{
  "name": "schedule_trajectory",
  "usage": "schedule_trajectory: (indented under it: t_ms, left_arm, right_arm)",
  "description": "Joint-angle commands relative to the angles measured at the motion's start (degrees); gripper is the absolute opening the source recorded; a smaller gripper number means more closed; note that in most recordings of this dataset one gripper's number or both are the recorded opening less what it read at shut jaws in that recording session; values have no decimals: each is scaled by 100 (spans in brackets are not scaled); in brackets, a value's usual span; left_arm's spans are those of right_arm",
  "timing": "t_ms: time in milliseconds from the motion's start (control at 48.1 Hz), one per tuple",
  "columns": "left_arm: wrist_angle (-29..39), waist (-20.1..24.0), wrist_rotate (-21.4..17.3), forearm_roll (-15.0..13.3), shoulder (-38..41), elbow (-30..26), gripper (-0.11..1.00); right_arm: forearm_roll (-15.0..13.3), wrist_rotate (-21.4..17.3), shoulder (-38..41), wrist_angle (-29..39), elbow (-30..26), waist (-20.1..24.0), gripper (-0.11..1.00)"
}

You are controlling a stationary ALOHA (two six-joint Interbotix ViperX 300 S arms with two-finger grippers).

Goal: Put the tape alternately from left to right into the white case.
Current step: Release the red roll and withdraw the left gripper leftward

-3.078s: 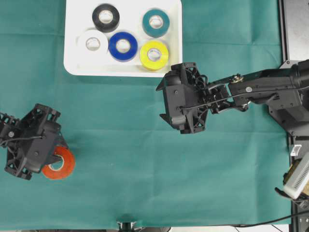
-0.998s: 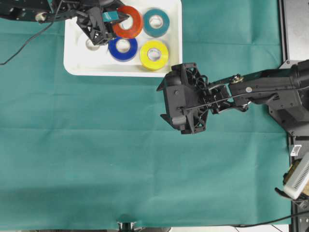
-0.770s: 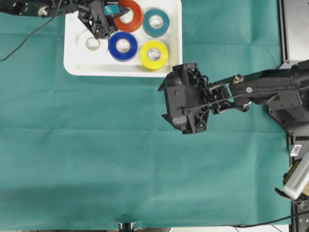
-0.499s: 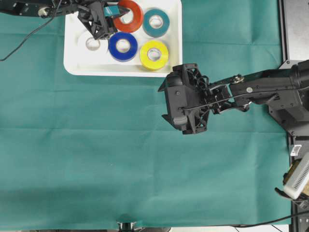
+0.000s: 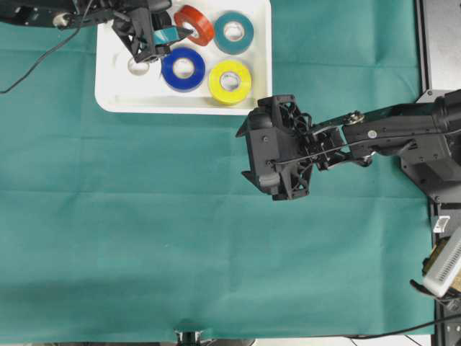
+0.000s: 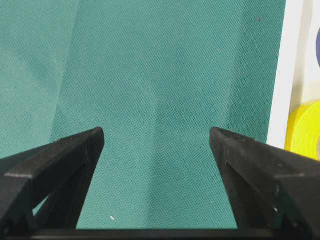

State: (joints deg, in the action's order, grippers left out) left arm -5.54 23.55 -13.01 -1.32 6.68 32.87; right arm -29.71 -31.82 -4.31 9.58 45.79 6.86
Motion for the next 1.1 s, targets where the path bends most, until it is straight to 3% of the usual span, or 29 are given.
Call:
schedule_trajectory:
  t_ms: [0, 416, 1082]
  left_arm:
    - [-35, -18, -9, 0, -272, 0, 92]
    - [-35, -316, -9, -9, -1160, 554, 92]
    - [-44, -1450, 18, -18, -1828, 1345, 92]
  right_arm:
    - [9, -9, -53, -44, -53, 9, 69]
    - [9, -9, -44, -44, -53, 9, 69]
    - [9, -9, -53, -44, -53, 9, 69]
